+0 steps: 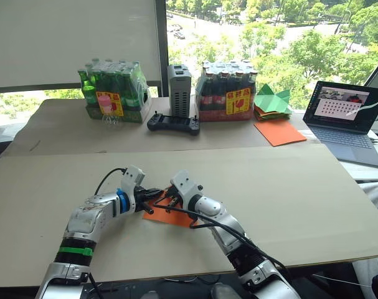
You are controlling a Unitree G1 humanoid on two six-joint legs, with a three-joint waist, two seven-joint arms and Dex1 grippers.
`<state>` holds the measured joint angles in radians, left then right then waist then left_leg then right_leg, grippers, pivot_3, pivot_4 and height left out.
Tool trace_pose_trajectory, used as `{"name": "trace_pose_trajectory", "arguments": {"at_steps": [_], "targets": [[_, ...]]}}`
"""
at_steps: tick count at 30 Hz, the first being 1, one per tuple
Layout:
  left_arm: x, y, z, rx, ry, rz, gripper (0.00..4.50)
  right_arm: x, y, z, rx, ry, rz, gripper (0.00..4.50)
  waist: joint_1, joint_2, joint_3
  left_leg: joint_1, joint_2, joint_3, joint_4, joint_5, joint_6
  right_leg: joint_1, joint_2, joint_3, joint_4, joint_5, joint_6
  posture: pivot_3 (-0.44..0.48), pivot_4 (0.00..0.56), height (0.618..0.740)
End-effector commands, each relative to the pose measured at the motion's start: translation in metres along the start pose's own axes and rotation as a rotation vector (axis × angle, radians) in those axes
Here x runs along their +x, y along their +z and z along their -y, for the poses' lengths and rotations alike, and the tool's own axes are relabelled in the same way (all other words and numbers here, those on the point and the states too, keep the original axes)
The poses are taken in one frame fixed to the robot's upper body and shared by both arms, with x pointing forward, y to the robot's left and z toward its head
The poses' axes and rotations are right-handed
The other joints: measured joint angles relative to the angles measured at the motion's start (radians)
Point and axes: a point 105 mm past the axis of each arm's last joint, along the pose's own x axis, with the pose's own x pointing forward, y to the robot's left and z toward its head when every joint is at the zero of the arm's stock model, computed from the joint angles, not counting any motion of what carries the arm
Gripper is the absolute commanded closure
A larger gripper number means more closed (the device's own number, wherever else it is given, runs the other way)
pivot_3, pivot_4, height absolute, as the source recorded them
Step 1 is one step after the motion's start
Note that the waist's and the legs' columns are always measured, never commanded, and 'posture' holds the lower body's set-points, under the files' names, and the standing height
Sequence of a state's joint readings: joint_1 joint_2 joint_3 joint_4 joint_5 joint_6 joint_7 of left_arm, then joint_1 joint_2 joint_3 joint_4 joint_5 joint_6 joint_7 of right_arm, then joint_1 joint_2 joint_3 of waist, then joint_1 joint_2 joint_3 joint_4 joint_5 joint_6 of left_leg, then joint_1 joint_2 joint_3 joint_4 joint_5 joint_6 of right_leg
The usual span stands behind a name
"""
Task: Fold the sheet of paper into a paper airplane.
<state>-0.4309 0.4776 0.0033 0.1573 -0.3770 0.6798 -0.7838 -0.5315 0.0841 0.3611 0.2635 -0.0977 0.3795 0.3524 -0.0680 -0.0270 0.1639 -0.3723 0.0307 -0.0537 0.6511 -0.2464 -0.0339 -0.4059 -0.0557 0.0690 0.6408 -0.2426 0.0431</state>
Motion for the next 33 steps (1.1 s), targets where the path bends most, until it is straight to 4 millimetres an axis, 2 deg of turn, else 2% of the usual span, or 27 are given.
{"name": "trace_pose_trajectory", "arguments": {"at_steps": [1,14,27,33], "targets": [[0.000,-0.012,-0.001,-0.010,0.020,-0.045,4.48,0.003,0.012,-0.007,-0.003,0.022,0.032,4.50,0.000,0.000,0.000,0.000,0.000,0.000,0.000,0.000,0.000,0.000,0.000,0.000,0.000,0.000,0.000,0.000,0.150,0.740],[0.000,-0.012,0.001,-0.014,0.021,-0.039,4.48,0.011,0.000,0.007,-0.006,-0.057,-0.022,4.50,-0.001,0.000,0.000,0.001,0.000,0.000,-0.001,0.000,0.000,0.000,0.000,0.000,0.000,0.000,0.000,0.000,0.150,0.740],[0.000,-0.010,0.001,-0.015,0.019,-0.039,4.48,-0.002,-0.020,0.025,-0.025,-0.120,-0.097,4.50,0.000,0.000,0.000,0.001,0.000,0.000,-0.001,0.000,0.000,0.000,0.000,0.000,0.000,0.000,0.000,0.000,0.150,0.740],[0.002,-0.009,0.002,-0.013,0.015,-0.040,4.48,-0.007,-0.030,0.042,-0.039,-0.190,-0.137,4.50,0.001,0.000,0.000,0.001,0.000,0.000,-0.001,0.000,0.000,0.000,0.000,0.000,0.000,0.000,0.000,0.000,0.150,0.740]]}}
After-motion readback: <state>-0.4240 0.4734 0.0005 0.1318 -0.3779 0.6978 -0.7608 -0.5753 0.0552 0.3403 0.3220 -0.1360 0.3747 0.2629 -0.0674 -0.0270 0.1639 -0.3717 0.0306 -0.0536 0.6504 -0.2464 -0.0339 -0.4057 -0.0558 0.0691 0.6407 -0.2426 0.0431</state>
